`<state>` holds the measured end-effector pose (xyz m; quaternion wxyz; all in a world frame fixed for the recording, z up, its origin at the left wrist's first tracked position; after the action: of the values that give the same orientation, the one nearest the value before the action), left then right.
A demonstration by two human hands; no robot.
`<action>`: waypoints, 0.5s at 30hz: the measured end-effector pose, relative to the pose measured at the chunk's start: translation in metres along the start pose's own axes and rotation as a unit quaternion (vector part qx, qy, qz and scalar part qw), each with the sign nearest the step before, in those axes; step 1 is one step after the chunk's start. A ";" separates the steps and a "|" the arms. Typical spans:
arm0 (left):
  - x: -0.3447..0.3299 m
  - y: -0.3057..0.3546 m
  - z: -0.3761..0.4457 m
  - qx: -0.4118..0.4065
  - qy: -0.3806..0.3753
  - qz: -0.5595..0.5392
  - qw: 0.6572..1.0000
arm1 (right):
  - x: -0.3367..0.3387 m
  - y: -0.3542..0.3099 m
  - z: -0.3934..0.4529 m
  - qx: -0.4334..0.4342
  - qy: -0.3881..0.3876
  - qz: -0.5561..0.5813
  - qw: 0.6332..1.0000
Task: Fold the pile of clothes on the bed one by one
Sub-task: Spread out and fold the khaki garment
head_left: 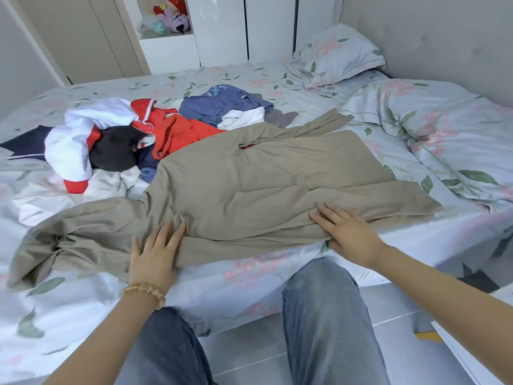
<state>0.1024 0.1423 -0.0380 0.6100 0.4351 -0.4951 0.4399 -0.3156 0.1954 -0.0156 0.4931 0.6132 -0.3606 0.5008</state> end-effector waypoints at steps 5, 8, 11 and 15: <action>0.006 -0.037 -0.014 0.018 -0.070 -0.041 0.997 | 0.012 -0.090 0.050 0.080 -0.008 0.027 0.996; 0.008 -0.041 -0.016 -0.004 -0.088 0.000 0.996 | 0.014 -0.135 0.066 0.114 -0.035 0.025 0.993; 0.017 -0.041 -0.026 0.019 -0.100 0.031 0.994 | 0.012 -0.153 0.067 0.108 -0.056 0.007 0.993; 0.015 -0.052 -0.046 0.007 -0.098 0.041 0.994 | 0.007 -0.151 0.068 0.091 -0.052 -0.003 0.994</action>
<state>0.1651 0.1761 -0.0345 0.5368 0.4595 -0.5673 0.4230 -0.1547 0.1682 -0.0460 0.4174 0.6818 -0.3367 0.4976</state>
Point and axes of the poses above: each hand's wrist, its own z-axis towards the middle knuckle, its own x-axis out of the back of the hand, y = z × x, the point moved 1 cm from there along z, towards the middle knuckle, and after that the axes turned 12 degrees about -z, right-handed, at the moved point
